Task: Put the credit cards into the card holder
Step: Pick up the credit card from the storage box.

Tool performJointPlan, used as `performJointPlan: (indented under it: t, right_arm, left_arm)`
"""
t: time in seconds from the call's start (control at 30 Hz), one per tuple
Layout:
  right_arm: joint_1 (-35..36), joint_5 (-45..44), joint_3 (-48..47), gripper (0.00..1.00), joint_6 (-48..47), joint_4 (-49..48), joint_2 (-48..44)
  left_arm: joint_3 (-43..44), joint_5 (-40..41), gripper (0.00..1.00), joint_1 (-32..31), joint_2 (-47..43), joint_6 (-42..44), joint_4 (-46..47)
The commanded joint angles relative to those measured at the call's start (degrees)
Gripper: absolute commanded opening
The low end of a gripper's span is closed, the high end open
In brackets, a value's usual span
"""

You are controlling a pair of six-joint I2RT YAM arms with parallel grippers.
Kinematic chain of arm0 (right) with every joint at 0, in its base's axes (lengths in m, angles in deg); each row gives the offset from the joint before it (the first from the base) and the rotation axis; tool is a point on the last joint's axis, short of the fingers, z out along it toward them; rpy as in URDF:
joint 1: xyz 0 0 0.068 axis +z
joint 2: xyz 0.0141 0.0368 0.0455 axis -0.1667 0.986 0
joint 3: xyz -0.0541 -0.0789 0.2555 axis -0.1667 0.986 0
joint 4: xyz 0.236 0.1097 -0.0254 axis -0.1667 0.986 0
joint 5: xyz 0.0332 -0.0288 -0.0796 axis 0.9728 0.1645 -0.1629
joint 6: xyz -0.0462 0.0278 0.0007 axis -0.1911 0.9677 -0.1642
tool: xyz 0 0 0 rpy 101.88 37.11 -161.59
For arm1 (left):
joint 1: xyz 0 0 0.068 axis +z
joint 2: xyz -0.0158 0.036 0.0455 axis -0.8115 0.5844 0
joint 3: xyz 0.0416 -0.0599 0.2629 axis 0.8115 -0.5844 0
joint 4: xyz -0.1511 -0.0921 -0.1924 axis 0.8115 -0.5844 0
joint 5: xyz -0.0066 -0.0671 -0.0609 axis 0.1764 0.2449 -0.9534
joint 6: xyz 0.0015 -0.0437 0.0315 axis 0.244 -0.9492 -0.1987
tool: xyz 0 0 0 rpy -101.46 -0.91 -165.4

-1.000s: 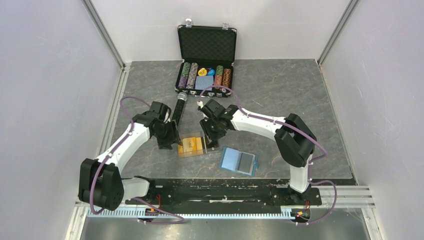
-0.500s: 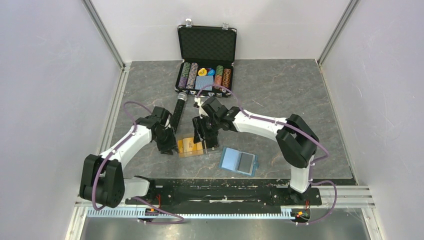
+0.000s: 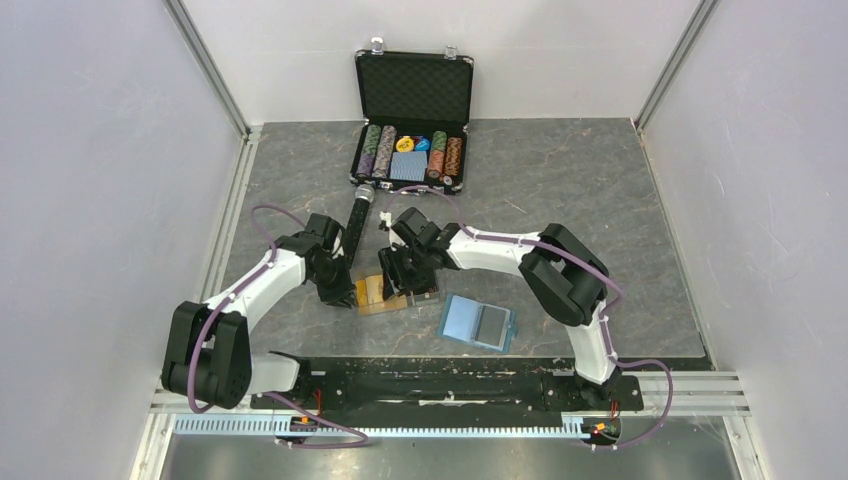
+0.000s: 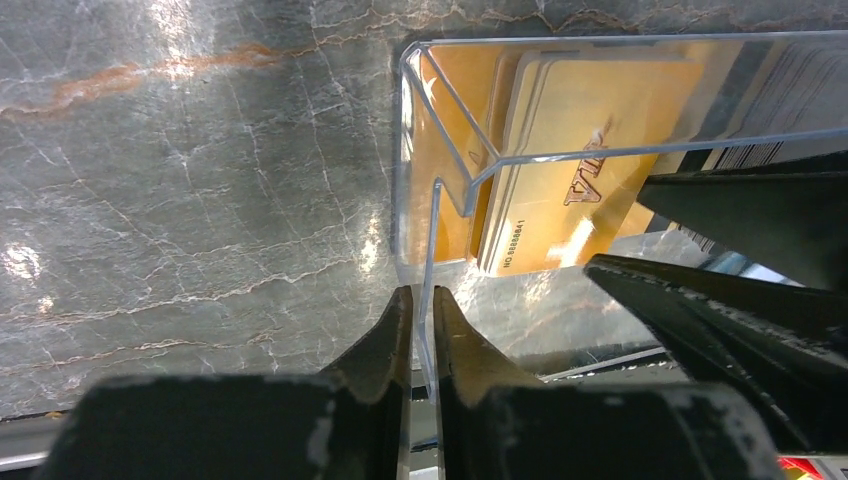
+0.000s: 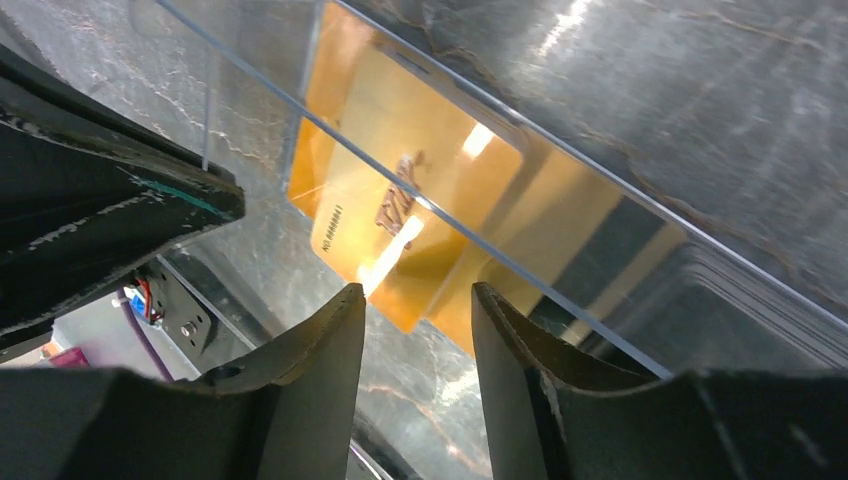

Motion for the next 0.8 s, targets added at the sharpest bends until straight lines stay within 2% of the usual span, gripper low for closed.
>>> performJointPlan:
  t: [0.0, 0.2, 0.33, 0.5, 0.53, 0.67, 0.77]
  right_arm:
    - [1.01, 1.49, -1.7, 0.45, 2.44, -3.7, 3.2]
    - [1.99, 6.51, -0.99, 0.35, 7.41, -10.36, 5.34]
    - [2.44, 9.3, -0.05, 0.2, 10.56, -15.25, 5.91]
    - [2.57, 8.66, -0.03, 0.02, 10.66, -15.14, 5.19]
    - [2.58, 8.27, -0.12, 0.02, 10.31, -14.69, 4.94]
    - [2.58, 5.59, -1.19, 0.11, 8.52, -10.01, 3.83]
    - [2.57, 2.13, -3.05, 0.1, 6.25, -5.13, 3.16]
  left_arm:
    - [-0.83, -3.37, 0.07, -0.4, 0.35, -1.6, 3.6]
    - [-1.0, -3.89, 0.06, -1.08, 0.62, -1.92, 4.26]
    - [-1.13, -3.98, 0.06, -1.51, 0.67, -2.22, 4.4]
    - [-1.54, -3.72, 0.06, -1.65, 0.67, -2.14, 4.51]
    - [-1.62, -3.65, 0.06, -1.65, 0.58, -2.12, 4.48]
    - [-1.79, -3.38, 0.06, -1.65, 0.31, -2.13, 4.41]
    - [-1.89, -2.94, 0.06, -1.62, 0.3, -2.09, 4.27]
